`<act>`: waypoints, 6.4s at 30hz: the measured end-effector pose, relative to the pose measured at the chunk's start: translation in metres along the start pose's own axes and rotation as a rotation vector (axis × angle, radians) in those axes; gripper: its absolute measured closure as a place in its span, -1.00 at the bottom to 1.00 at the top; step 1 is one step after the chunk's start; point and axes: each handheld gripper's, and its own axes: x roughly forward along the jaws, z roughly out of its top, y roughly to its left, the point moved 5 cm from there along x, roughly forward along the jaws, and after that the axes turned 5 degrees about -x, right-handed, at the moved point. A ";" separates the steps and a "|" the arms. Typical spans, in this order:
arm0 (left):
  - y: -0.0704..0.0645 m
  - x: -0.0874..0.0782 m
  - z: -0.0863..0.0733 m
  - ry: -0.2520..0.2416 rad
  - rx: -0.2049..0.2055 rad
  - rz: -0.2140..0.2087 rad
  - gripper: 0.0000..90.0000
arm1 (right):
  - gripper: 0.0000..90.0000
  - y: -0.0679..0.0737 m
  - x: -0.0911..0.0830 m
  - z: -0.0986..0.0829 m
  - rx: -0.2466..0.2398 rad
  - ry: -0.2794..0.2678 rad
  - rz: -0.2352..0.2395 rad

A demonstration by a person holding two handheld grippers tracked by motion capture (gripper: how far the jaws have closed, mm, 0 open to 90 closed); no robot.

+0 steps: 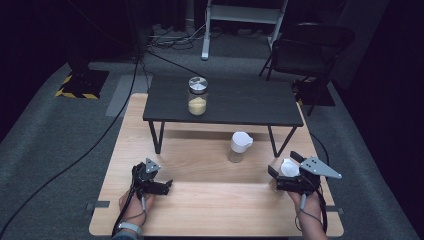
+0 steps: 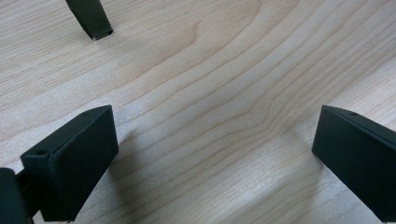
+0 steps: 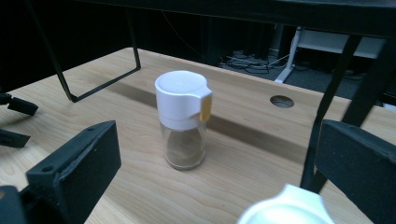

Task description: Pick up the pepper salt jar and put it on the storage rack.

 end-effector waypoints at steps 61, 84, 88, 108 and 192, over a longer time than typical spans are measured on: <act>0.000 0.000 0.000 0.000 0.000 0.002 -0.99 | -1.00 0.038 0.118 0.013 0.035 -0.025 -0.029; 0.000 0.000 0.000 0.000 0.000 0.002 -0.99 | -1.00 0.038 0.146 -0.003 0.035 0.033 -0.022; 0.000 0.000 0.000 0.000 0.000 0.002 -0.99 | -1.00 0.039 0.149 -0.005 0.036 0.043 -0.024; 0.000 0.000 0.000 0.000 0.000 0.002 -0.99 | -0.95 0.042 0.161 -0.009 0.021 0.097 -0.027; 0.000 0.000 0.000 0.000 -0.001 0.001 -0.99 | -0.32 0.045 0.093 0.124 -0.079 0.064 0.121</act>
